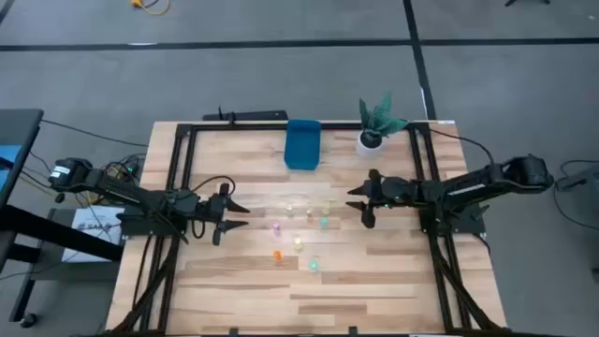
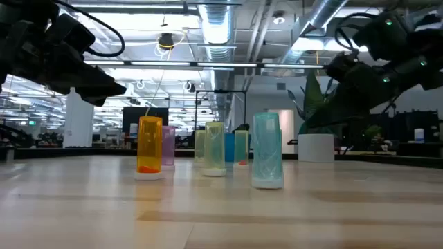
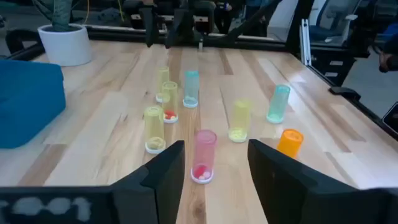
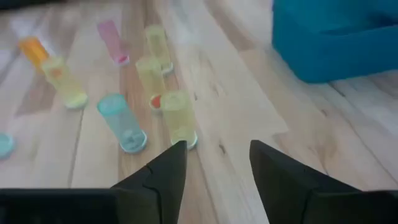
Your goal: Pick and place pill bottles into a basket
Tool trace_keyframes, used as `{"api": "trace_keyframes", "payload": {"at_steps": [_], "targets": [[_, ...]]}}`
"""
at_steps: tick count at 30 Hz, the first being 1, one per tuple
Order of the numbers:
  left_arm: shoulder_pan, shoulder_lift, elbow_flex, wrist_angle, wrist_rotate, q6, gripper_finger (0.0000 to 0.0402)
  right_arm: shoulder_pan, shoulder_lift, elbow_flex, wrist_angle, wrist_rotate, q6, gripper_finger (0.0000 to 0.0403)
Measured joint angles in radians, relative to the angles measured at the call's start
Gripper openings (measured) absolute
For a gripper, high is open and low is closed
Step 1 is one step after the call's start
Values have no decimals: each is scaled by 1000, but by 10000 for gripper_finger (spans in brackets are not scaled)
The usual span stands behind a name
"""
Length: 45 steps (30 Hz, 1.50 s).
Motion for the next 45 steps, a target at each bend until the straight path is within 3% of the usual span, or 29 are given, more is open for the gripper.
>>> {"api": "trace_keyframes", "payload": {"at_steps": [7,18,36,45], "targets": [[2,0,16,-25,-6,41,165,11,73,123,-163,1,-47,171],[2,0,20,-22,-53,59,165,-80,45,215,-413,27,-80,171],[2,-1,23,30,-79,86,165,-135,46,222,-421,10,-56,171],[2,-3,24,54,-79,82,165,-68,106,221,-361,-60,-49,171]]}}
